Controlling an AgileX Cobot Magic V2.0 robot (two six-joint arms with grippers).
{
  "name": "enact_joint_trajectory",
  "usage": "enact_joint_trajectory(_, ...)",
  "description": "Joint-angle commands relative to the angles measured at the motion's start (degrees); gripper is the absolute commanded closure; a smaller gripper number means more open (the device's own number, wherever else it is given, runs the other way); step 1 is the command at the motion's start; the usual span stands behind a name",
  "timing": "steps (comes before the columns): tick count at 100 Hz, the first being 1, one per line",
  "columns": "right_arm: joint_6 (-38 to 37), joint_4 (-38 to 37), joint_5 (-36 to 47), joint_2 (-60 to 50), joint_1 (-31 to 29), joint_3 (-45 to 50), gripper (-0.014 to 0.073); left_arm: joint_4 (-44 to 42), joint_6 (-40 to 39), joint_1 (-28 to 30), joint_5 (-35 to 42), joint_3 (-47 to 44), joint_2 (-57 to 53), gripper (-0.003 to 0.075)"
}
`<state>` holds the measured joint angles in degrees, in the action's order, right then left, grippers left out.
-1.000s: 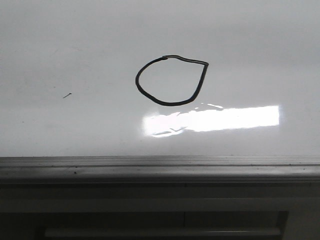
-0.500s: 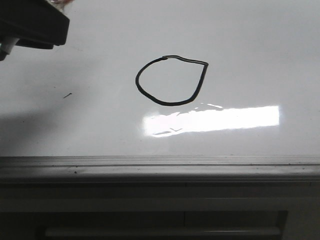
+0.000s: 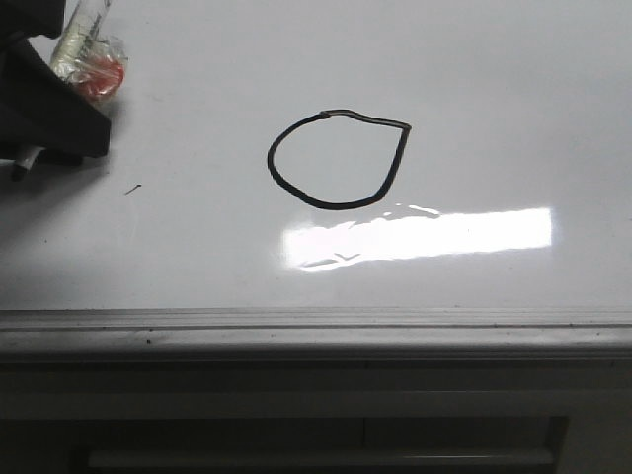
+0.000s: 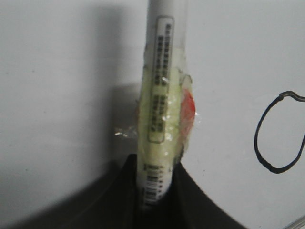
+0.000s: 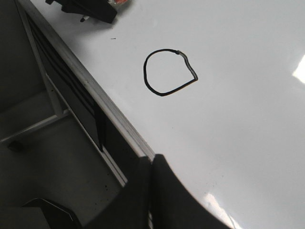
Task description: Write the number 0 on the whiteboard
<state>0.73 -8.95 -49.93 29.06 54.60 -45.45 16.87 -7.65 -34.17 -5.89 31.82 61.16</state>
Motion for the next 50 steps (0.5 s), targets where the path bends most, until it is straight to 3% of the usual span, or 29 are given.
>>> enact_joint_trajectory(1, -0.7, -0.4, 5.7, 0.1, -0.3, -1.3, 0.0661, 0.5, -0.4, 0.1, 3.2, 1.5, 0.8, 0.074)
enact_joint_trajectory(50, -0.7, -0.4, 7.1, 0.1, -0.3, -1.3, 0.0661, 0.8, -0.4, 0.1, 4.0, 1.5, 2.4, 0.0736)
